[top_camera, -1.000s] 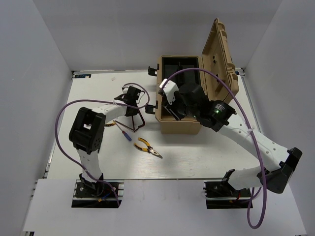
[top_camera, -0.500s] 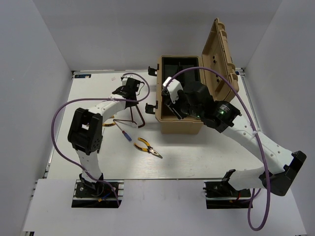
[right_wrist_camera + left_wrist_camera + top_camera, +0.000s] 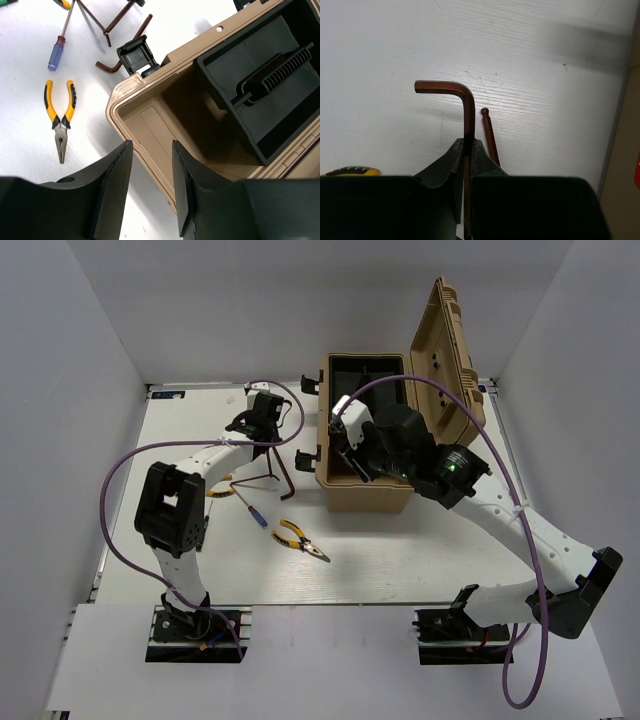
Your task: Sort the tools into containers
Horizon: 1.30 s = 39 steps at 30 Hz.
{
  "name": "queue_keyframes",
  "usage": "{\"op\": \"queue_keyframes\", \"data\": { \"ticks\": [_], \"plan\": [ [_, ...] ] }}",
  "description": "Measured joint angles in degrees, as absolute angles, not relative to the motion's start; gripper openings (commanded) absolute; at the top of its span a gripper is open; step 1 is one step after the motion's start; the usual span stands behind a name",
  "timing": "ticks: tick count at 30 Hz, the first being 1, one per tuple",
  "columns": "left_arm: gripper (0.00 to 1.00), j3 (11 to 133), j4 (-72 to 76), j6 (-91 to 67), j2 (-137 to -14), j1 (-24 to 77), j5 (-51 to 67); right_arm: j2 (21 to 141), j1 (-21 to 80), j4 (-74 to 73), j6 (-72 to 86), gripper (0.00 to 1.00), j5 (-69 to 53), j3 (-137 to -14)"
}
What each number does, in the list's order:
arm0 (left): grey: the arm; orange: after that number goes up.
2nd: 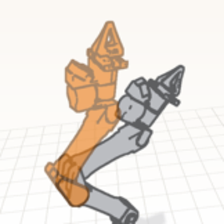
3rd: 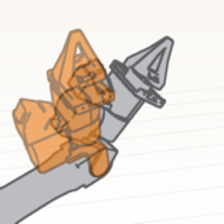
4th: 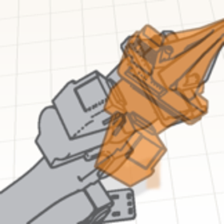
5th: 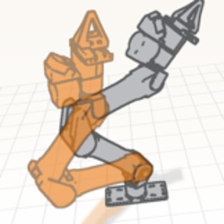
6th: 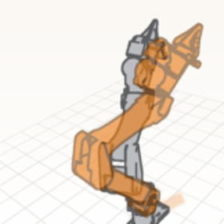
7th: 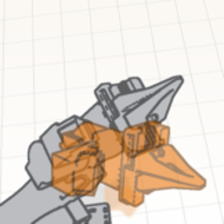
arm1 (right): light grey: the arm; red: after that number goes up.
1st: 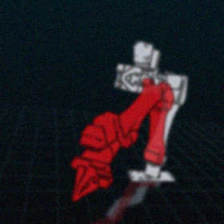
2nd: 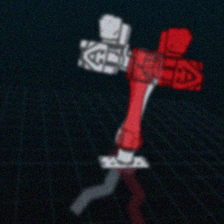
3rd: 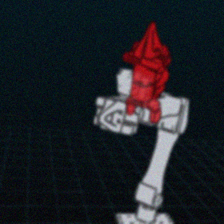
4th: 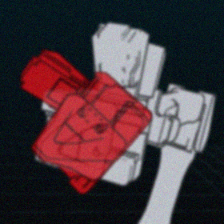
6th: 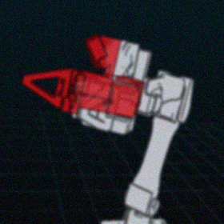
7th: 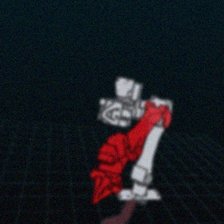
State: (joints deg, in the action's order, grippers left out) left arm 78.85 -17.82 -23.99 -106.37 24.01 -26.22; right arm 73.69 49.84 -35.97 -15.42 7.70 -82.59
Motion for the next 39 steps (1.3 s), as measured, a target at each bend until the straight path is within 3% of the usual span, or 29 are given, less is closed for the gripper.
{"op": "queue_keyframes", "data": {
  "ticks": [39],
  "plan": [
    [0.00,89.0,-16.7,-17.0,-100.4,24.6,-26.1,73.1,47.6,-35.9,-14.1,0.44,6.7,-81.1]
  ]
}}
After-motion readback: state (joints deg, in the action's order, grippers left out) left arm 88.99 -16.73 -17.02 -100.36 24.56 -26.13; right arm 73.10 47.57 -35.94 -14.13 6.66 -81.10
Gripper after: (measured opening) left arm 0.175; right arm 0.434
